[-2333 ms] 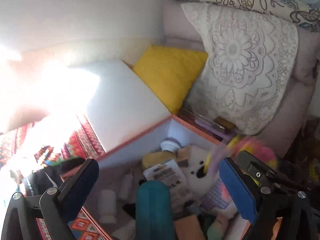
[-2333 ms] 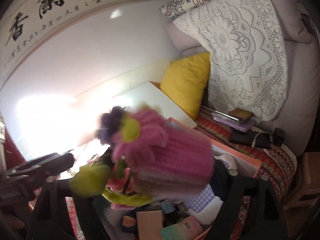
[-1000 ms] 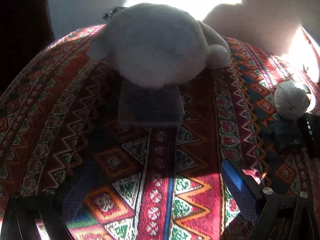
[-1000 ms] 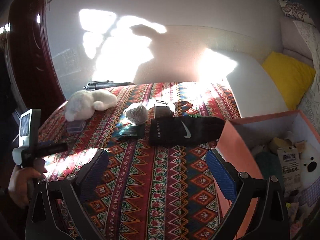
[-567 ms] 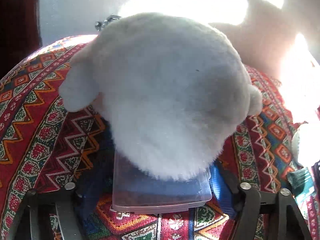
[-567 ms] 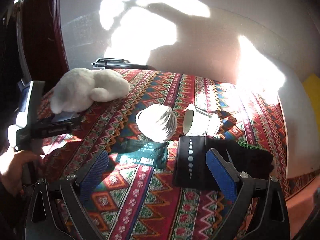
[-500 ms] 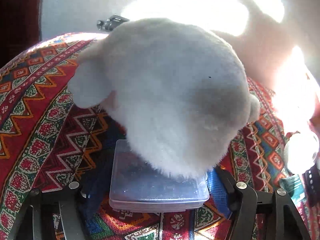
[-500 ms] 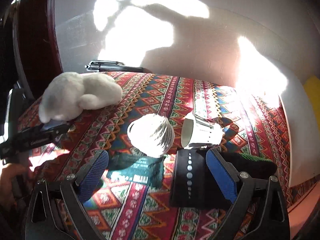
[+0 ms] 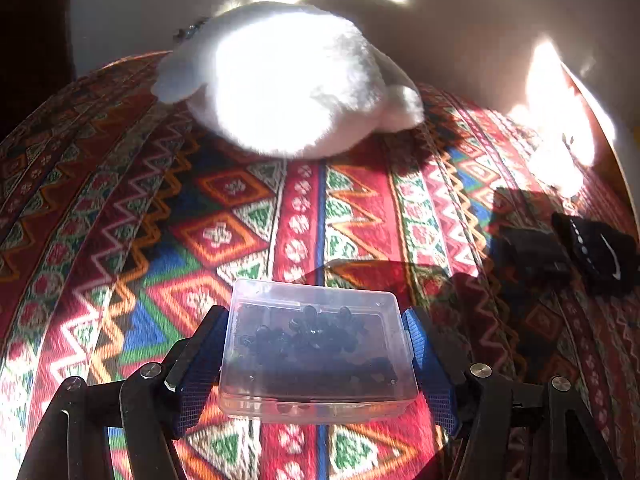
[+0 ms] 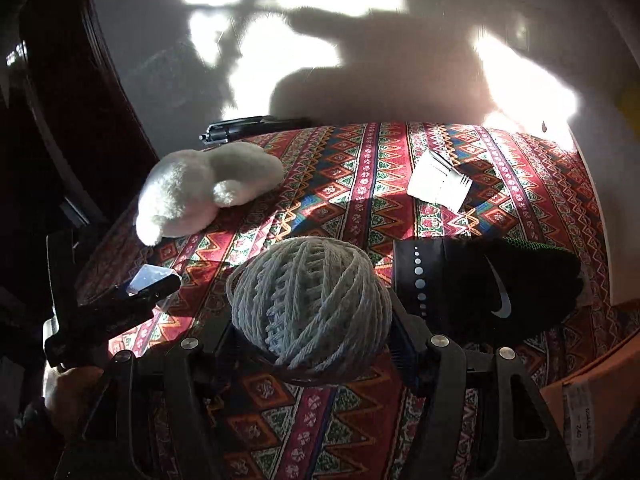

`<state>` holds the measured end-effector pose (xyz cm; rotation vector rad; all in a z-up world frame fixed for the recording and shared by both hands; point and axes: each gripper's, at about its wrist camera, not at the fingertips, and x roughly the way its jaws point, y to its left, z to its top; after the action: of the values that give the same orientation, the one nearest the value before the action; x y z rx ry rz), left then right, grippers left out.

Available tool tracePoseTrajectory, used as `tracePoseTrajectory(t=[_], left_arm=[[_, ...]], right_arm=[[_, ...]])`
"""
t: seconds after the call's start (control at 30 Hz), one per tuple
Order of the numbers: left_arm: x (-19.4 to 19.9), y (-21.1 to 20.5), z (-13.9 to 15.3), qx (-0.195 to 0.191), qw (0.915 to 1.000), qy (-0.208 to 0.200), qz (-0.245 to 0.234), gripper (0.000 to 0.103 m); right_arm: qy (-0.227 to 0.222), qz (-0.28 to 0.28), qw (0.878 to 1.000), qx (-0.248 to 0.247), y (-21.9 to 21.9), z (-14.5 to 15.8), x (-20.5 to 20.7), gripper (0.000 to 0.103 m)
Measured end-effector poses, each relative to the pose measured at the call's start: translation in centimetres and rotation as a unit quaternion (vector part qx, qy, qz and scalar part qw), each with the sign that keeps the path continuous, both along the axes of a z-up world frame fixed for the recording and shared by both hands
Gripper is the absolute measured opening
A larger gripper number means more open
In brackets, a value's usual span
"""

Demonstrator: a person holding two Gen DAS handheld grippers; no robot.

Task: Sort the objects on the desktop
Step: 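Grasp the yarn ball with the right tool while the left tool grasps the clear plastic box, then carry the yarn ball and clear plastic box into the pink box and release them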

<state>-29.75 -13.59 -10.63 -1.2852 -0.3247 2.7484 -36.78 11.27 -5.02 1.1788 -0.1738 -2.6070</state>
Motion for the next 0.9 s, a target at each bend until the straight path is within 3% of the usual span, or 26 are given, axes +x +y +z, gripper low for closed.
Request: tracePoseTrajectory(t=[0.07, 0.17, 0.3, 0.33, 0.53, 0.63, 0.9], left_arm=[[3.6, 0.7, 0.4, 0.027, 0.9995, -0.014, -0.011, 0.073], [8.5, 2.3, -0.5, 0.009, 0.9996, -0.025, -0.007, 0.073], [11.9, 6.0, -1.9, -0.107, 0.9942, 0.006, -0.002, 0.073], [11.5, 6.1, -1.9, -0.117, 0.9931, 0.006, -0.002, 0.074], [12.3, 3.7, -1.2, -0.057, 0.9982, 0.012, 0.016, 0.071], [14.5, 3.4, -0.1, -0.006, 0.9994, 0.024, 0.025, 0.071], [20.2, 7.6, 8.1, -0.004, 0.9931, 0.115, -0.021, 0.071]], right_arm=[[-0.001, -0.008, 1.0, -0.018, 1.0, 0.5, 2.8, 0.068], [-0.01, -0.025, 0.998, -0.057, 2.9, 1.3, 7.4, 0.068], [-0.026, -0.031, 0.993, -0.107, 4.4, 1.8, 12.6, 0.068], [-0.029, -0.028, 0.994, -0.104, 4.2, 1.8, 13.3, 0.068], [-0.02, -0.016, 0.998, -0.052, 3.0, 2.1, 14.9, 0.068], [-0.01, -0.023, 0.998, -0.065, 3.9, 3.2, 15.9, 0.068], [0.065, -0.049, 0.994, -0.078, 7.9, 8.2, 20.4, 0.068]])
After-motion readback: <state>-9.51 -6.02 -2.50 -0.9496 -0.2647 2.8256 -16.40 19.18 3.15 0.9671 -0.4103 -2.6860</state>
